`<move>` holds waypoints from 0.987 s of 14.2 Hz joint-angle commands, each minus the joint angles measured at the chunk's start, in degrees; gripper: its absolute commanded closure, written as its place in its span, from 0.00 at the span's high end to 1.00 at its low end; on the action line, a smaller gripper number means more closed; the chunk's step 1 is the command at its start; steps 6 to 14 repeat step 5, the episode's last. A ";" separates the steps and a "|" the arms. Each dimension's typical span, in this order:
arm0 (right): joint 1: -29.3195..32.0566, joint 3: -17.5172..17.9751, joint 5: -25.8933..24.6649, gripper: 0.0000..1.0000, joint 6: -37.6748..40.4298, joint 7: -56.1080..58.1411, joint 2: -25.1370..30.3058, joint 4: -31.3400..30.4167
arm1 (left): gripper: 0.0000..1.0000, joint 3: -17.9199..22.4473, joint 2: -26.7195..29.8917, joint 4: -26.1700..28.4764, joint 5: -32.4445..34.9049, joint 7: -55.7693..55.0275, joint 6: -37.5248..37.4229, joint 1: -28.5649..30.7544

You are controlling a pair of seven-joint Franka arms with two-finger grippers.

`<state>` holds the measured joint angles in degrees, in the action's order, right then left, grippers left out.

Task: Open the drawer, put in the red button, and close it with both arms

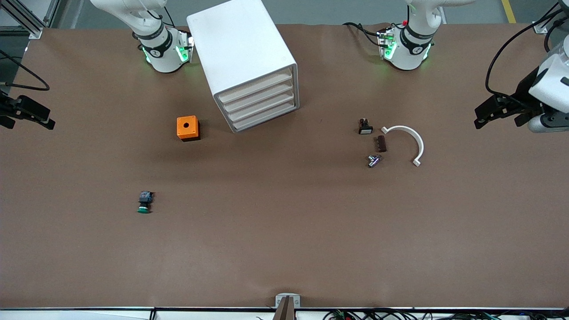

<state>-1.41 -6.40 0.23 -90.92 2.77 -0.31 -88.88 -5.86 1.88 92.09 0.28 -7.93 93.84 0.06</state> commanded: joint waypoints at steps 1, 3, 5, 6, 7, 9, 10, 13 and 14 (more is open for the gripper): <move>-0.34 -0.01 -0.84 1.00 0.39 -0.75 -0.48 1.34 | 1.00 -0.03 2.69 2.13 -0.81 0.90 -0.06 0.11; -0.34 -0.01 -0.84 1.00 0.39 -0.75 -0.57 1.34 | 1.00 -0.20 2.43 1.95 -0.81 1.16 0.12 0.11; -0.34 -0.01 -0.93 1.00 0.39 -0.75 -0.57 1.34 | 1.00 -0.20 2.42 1.69 -0.81 1.25 0.12 0.11; -0.34 -0.01 -0.93 1.00 0.39 -0.75 -0.57 1.34 | 1.00 -0.20 2.42 1.69 -0.81 1.25 0.12 0.11; -0.34 -0.01 -0.93 1.00 0.39 -0.75 -0.57 1.34 | 1.00 -0.20 2.42 1.69 -0.81 1.25 0.12 0.11; -0.34 -0.01 -0.93 1.00 0.39 -0.75 -0.57 1.34 | 1.00 -0.20 2.42 1.69 -0.81 1.25 0.12 0.11; -0.34 -0.01 -0.93 1.00 0.39 -0.75 -0.57 1.34 | 1.00 -0.20 2.42 1.69 -0.81 1.25 0.12 0.11; -0.34 -0.01 -0.93 1.00 0.39 -0.75 -0.57 1.34 | 1.00 -0.20 2.42 1.69 -0.81 1.25 0.12 0.11; -0.34 -0.01 -0.93 1.00 0.39 -0.75 -0.57 1.34 | 1.00 -0.20 2.42 1.69 -0.81 1.25 0.12 0.11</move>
